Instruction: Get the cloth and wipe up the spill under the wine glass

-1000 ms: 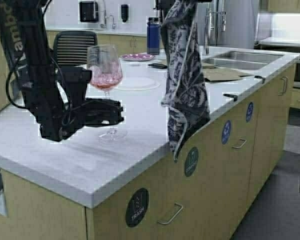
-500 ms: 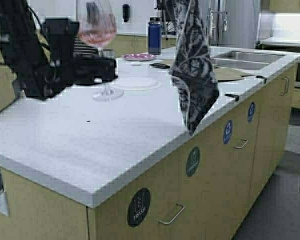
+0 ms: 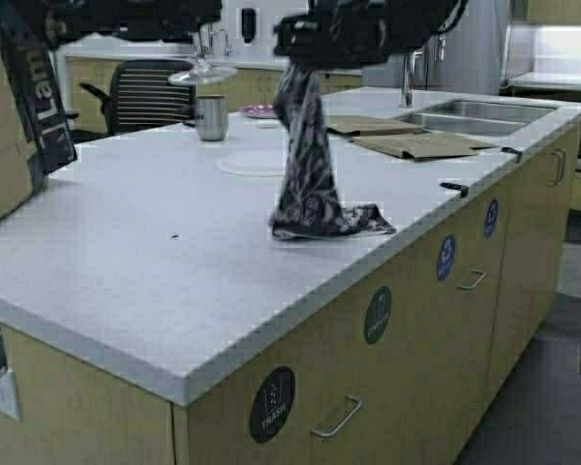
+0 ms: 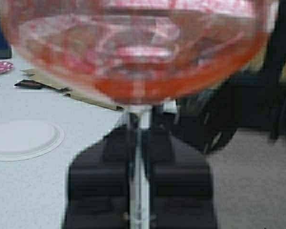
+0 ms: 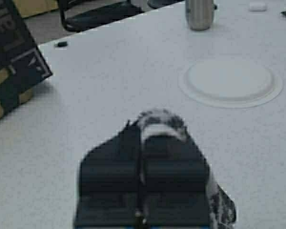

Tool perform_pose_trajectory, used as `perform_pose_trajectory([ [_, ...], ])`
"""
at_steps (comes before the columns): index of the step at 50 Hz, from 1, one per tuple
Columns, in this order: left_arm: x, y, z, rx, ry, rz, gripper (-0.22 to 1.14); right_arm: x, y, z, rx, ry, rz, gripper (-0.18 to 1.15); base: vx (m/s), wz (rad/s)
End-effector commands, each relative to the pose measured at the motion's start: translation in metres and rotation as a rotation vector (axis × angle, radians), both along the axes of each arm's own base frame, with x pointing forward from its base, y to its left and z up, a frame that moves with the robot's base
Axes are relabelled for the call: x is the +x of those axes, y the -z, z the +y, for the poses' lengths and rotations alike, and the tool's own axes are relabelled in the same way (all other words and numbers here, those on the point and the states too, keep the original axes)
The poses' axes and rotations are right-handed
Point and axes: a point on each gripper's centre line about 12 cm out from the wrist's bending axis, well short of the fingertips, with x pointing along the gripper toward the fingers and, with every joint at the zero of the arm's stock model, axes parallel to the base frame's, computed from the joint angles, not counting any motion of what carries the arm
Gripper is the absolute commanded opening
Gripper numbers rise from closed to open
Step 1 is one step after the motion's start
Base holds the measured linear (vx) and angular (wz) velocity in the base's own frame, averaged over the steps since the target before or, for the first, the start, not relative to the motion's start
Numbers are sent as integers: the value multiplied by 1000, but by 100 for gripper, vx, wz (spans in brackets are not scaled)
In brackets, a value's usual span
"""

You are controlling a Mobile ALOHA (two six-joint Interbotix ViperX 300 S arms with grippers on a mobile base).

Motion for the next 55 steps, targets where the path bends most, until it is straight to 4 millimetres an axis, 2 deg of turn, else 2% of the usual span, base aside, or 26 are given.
perform_pose_trajectory([
  [1, -4, -47, 4, -35, -14, -44, 10, -9, 17, 39, 31, -65, 19, 7, 0, 0],
  [6, -8, -72, 7, -45, -23, -54, 10, -30, 51, 71, 21, -131, 88, 7, 0, 0],
  [11, -12, -96, 10, -51, -31, -74, 10, -62, 78, 107, -5, -216, 134, 7, 0, 0],
  [15, -14, -109, 11, -52, -37, -89, 10, -94, 94, 137, -31, -296, 159, 7, 0, 0],
  [18, -15, -114, 12, -53, -38, -96, 10, -129, 102, 166, -50, -379, 169, 7, 0, 0],
  [23, -13, -114, 11, -53, -39, -93, 10, -168, 103, 196, -61, -473, 163, 7, 0, 0],
  [28, -9, -106, 10, -43, -39, -74, 10, -174, 90, 208, -36, -492, 140, 7, 0, 0],
  [30, -7, -102, 8, -36, -39, -63, 10, -168, 85, 205, -27, -477, 135, 7, 0, 0],
  [34, 0, -93, 6, -19, -40, -45, 10, -141, 82, 183, -16, -409, 139, 7, 0, 0],
  [39, 8, -80, 2, -16, -36, -34, 10, -102, 88, 138, -20, -295, 165, 7, 0, 1],
  [44, 15, -68, -2, -22, -29, -36, 10, -73, 99, 88, -36, -186, 205, 7, -1, 1],
  [50, 25, -49, -8, -23, -22, -27, 10, -48, 112, 33, -49, -73, 243, 7, 1, 0],
  [55, 35, -25, -12, -13, -17, 5, 10, -39, 120, 2, -54, -11, 267, 7, 0, 0],
])
